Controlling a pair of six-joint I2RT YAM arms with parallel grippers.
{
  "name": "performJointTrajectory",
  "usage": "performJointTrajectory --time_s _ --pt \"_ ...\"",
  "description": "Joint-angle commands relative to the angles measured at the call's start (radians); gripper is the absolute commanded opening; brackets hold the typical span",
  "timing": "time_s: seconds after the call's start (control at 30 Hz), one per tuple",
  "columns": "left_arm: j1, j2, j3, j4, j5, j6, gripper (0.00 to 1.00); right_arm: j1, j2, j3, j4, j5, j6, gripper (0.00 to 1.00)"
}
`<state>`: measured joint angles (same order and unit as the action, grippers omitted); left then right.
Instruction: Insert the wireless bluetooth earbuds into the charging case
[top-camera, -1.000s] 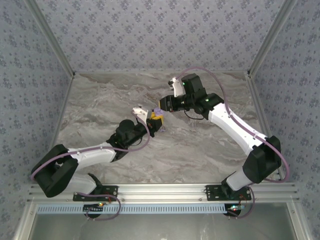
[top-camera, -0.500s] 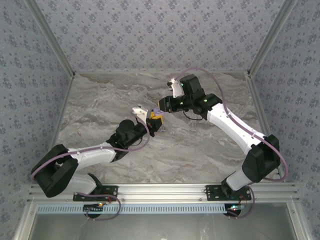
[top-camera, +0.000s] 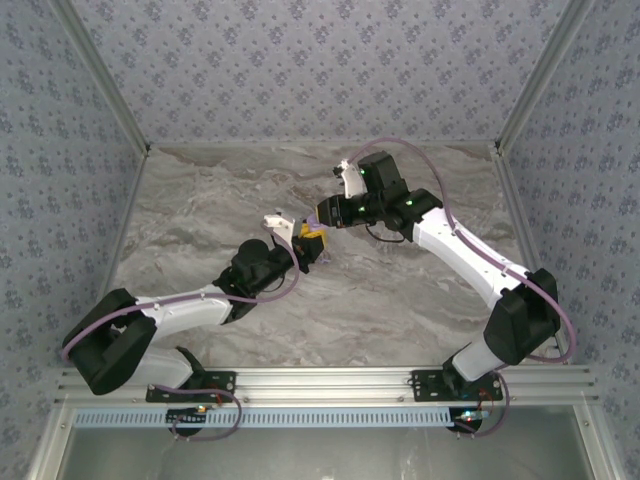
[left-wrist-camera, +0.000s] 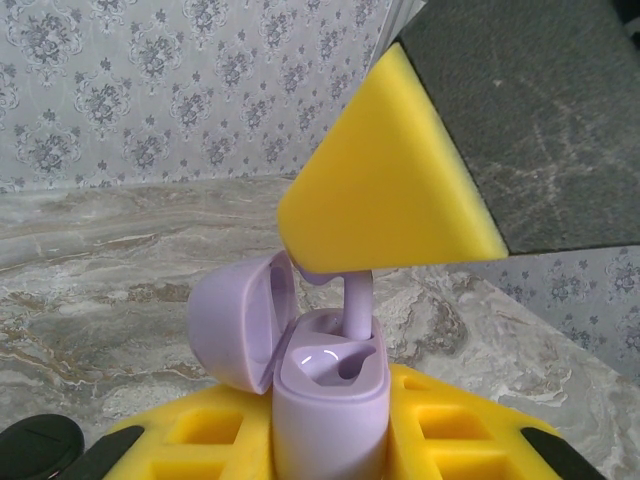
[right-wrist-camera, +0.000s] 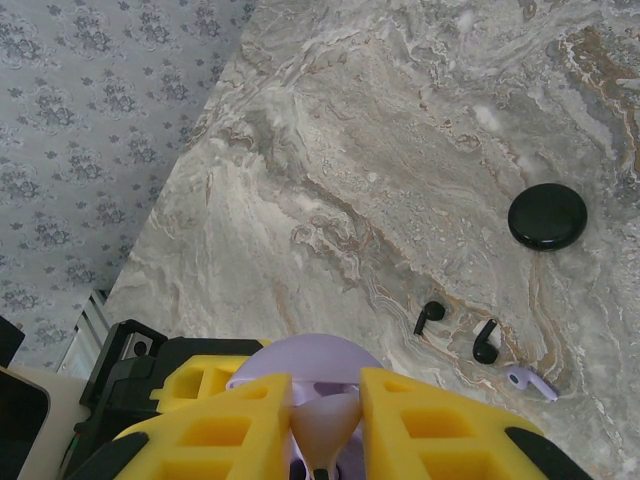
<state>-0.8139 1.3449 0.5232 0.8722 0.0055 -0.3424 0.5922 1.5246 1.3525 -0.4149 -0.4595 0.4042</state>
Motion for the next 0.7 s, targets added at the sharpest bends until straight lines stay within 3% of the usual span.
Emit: performJointTrajectory --time_s 0.0,0.47,0.67 --pt "-0.007 -0.009 0.035 0.056 -0.012 -0.008 0.25 0.011 0.011 -0.01 -0.022 0.014 0.003 0.24" --pt "-0.007 -0.005 0.042 0.048 -0.003 -0.003 0.25 0.018 0.008 -0.012 -0.043 0.044 -0.007 0.32" --pt "-0.006 -0.01 0.043 0.027 -0.004 -0.001 0.25 0.019 -0.02 -0.013 -0.049 0.081 -0.011 0.46"
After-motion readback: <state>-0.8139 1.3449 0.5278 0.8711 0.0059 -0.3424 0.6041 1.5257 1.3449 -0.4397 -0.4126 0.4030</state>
